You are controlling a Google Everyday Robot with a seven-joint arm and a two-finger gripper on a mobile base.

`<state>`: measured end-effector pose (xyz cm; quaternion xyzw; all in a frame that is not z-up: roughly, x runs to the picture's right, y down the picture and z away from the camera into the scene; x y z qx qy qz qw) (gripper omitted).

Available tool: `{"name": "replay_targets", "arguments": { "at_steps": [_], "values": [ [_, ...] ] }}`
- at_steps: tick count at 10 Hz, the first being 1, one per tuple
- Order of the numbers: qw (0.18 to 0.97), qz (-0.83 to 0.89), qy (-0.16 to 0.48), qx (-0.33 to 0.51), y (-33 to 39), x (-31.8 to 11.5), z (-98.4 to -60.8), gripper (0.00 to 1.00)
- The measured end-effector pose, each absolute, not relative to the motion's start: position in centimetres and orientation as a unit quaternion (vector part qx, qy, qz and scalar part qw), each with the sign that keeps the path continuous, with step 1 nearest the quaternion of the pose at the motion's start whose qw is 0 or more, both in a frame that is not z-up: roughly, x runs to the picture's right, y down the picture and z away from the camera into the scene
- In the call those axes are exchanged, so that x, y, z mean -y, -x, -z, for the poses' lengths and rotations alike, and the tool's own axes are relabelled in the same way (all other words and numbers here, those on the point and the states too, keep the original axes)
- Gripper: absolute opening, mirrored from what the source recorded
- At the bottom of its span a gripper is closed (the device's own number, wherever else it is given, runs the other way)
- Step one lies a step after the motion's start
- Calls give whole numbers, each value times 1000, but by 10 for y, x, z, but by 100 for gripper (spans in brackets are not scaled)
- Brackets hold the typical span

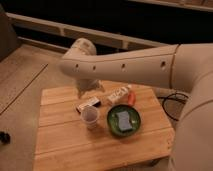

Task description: Move the arm in a circular motion

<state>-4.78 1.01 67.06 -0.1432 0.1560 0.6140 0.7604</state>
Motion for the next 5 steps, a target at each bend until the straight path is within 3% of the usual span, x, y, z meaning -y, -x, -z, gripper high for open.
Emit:
{"name": "replay_targets", "arguments": {
  "at_steps": [2,5],
  "values": [
    [740,-641,103,-175,3,22,-673,65],
    [747,-637,71,-176,-1,77,-682,65]
  ]
}}
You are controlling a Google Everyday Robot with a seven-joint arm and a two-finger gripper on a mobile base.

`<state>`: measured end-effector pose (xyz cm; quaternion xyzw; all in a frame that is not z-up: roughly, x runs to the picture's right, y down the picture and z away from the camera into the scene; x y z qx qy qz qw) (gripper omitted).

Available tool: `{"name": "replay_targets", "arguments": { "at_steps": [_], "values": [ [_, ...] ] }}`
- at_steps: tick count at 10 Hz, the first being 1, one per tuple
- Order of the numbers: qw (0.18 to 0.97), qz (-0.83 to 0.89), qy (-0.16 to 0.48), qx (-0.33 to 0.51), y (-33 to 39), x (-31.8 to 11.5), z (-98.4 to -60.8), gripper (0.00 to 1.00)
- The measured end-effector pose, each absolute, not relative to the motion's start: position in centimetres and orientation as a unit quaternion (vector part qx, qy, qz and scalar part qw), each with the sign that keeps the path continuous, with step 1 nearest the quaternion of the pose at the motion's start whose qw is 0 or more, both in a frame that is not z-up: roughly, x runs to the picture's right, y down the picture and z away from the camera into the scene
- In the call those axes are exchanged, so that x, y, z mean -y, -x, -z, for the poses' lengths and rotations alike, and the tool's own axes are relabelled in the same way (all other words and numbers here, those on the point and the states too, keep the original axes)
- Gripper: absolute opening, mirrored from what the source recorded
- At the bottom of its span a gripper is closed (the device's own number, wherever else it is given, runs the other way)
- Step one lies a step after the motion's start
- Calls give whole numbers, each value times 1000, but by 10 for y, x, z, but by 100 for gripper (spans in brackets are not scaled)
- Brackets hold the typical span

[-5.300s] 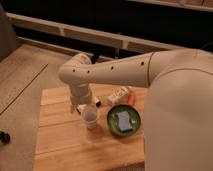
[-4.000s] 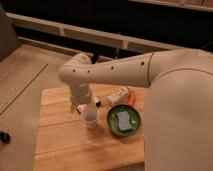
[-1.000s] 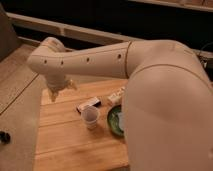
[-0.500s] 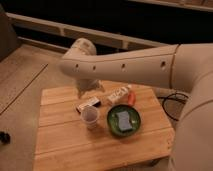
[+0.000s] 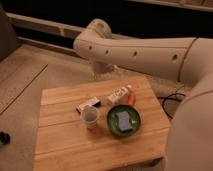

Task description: Move the arm in a circular motion

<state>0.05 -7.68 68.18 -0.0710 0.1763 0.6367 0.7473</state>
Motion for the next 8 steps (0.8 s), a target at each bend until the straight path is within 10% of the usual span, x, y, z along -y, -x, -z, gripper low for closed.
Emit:
{"name": "replay_targets", "arguments": {
  "at_steps": [8],
  "values": [
    [837,-501,196,-103,183,46,-715,65]
  ]
}}
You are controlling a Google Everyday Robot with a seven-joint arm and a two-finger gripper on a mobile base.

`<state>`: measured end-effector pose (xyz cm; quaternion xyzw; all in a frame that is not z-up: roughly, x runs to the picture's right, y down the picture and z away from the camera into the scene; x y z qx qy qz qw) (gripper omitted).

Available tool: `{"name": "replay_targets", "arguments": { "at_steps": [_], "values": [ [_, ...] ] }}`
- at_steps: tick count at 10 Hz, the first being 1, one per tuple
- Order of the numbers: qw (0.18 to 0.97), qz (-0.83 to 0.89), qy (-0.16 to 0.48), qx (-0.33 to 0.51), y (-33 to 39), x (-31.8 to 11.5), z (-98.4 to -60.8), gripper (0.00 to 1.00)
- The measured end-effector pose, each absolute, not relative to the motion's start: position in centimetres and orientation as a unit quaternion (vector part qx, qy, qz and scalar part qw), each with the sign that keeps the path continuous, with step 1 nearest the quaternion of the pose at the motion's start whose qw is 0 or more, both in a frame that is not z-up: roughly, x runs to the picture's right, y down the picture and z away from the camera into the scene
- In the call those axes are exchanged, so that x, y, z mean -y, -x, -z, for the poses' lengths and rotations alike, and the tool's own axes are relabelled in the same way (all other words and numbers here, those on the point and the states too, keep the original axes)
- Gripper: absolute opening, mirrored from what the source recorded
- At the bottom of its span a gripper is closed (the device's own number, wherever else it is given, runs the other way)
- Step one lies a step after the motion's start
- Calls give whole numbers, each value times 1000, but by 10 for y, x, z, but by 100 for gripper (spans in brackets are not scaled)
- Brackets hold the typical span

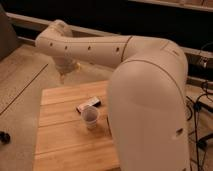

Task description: Move the arm in a circular motion

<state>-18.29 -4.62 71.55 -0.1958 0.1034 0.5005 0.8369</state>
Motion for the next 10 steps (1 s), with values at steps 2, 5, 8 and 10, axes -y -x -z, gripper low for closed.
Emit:
{"name": "replay_targets", "arguments": {
  "at_steps": [2,5,8,10],
  "values": [
    [844,-474,236,-85,210,3,-705,65],
    [841,-479,226,-112,181,-41,-695,65],
    [803,-545,173,-168,100,-46,-680,65],
    [764,-600,137,-194,44,-32,-672,65]
  ]
}}
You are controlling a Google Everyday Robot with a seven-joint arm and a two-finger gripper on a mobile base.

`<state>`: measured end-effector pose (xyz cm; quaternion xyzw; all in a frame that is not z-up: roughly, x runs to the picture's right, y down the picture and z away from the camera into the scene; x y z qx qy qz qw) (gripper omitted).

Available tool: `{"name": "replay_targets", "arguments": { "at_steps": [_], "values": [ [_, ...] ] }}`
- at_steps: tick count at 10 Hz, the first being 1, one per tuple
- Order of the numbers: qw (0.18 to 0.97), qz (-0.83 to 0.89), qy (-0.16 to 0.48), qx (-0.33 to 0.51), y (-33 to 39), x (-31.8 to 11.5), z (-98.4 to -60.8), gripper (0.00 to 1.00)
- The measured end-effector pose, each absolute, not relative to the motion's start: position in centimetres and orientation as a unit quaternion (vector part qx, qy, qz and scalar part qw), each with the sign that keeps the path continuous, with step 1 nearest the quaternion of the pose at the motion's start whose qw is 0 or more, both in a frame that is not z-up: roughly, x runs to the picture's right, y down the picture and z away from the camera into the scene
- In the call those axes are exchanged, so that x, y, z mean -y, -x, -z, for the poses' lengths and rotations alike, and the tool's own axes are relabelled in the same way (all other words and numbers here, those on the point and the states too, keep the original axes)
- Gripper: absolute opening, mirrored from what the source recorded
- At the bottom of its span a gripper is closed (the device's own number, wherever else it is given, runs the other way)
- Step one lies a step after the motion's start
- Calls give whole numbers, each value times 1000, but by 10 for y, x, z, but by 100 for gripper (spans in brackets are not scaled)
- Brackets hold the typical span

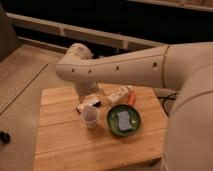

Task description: Move the arm in a circular motion

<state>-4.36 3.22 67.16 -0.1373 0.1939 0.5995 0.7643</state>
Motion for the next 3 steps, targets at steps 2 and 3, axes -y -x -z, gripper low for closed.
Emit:
{"name": "replay_targets", "arguments": {
  "at_steps": [2,3],
  "values": [
    [730,-642,104,-211,-2,-1,-669,65],
    [720,-653,94,-213,-12,16,-671,65]
  ]
}}
